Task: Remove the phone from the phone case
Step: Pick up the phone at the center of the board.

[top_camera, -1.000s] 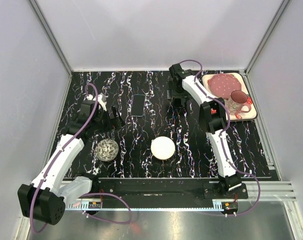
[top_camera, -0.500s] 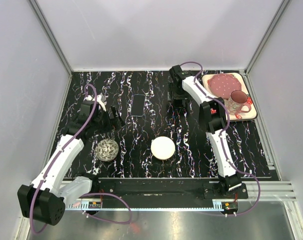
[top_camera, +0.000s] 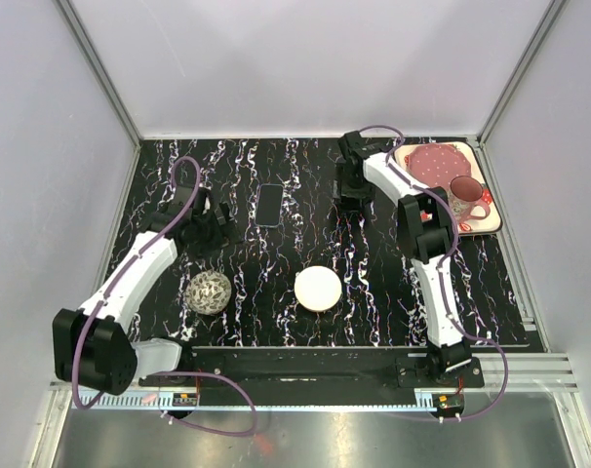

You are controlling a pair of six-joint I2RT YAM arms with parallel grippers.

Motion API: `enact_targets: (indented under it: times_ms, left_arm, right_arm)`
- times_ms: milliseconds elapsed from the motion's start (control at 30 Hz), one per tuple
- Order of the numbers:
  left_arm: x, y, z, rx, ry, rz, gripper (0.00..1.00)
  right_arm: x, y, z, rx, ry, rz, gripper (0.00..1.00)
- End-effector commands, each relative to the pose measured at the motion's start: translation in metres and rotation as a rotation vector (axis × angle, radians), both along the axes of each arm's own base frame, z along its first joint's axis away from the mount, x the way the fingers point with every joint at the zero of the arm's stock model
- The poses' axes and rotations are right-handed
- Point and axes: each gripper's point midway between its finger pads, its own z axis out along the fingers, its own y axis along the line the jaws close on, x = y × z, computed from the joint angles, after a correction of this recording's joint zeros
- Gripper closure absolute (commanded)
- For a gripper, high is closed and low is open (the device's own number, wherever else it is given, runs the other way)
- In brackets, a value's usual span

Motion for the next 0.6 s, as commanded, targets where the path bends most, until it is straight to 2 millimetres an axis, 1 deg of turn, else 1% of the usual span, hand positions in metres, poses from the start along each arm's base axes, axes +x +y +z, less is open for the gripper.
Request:
enact_targets:
  times_ms: [0,33,67,100,133,167,200,233,267,300,333,367,400,433,500,533,567]
  left_arm:
    - [0.025,-0.003,0.033,-0.024,-0.083,0.031,0.01]
    - [0.030,-0.015,0.042,-0.079,-0.093,0.004,0.01]
    - [0.033,-0.023,0.049,-0.130,-0.096,0.001,0.01]
    - [0.036,-0.032,0.056,-0.184,-0.102,-0.009,0.01]
    - [0.042,-0.048,0.068,-0.275,-0.126,-0.040,0.01]
    - [0.046,-0.057,0.074,-0.350,-0.121,-0.003,0.01]
    - [0.049,-0.064,0.078,-0.399,-0.126,0.000,0.01]
    - [0.057,-0.074,0.079,-0.457,-0.141,-0.014,0.01]
    - [0.060,-0.078,0.079,-0.497,-0.130,0.005,0.01]
    - [0.063,-0.080,0.077,-0.508,-0.123,0.012,0.01]
    - [0.069,-0.082,0.072,-0.518,-0.119,0.019,0.01]
    - [0.072,-0.083,0.071,-0.529,-0.120,0.030,0.01]
    - [0.075,-0.083,0.068,-0.532,-0.121,0.038,0.01]
    - [0.082,-0.083,0.063,-0.523,-0.123,0.047,0.01]
    - [0.085,-0.086,0.055,-0.500,-0.109,0.000,0.01]
    - [0.094,-0.088,0.048,-0.480,-0.083,-0.015,0.01]
    - [0.096,-0.089,0.045,-0.452,-0.078,-0.046,0.01]
  right_arm:
    - [-0.020,0.008,0.023,0.068,0.008,0.005,0.53]
    - [-0.026,0.008,0.018,0.080,0.014,0.007,0.53]
    - [-0.030,0.014,0.023,0.121,0.015,0.024,0.53]
    - [-0.033,0.017,0.037,0.154,-0.005,0.025,0.52]
    - [-0.043,0.020,0.032,0.180,0.012,0.034,0.52]
    - [-0.050,0.026,0.035,0.227,0.022,0.044,0.52]
    - [-0.052,0.031,0.051,0.269,-0.003,0.042,0.53]
    - [-0.060,0.032,0.043,0.290,0.005,0.044,0.53]
    - [-0.066,0.037,0.046,0.328,0.010,0.051,0.53]
    - [-0.069,0.039,0.056,0.356,-0.002,0.045,0.54]
    - [-0.075,0.041,0.051,0.374,0.006,0.053,0.55]
    - [-0.082,0.048,0.054,0.419,0.019,0.074,0.54]
    - [-0.085,0.051,0.062,0.448,0.012,0.079,0.54]
    - [-0.092,0.057,0.060,0.493,0.028,0.097,0.54]
    - [-0.101,0.061,0.063,0.539,0.042,0.093,0.54]
    - [-0.103,0.068,0.069,0.579,0.039,0.115,0.54]
    - [-0.104,0.069,0.075,0.601,0.032,0.108,0.54]
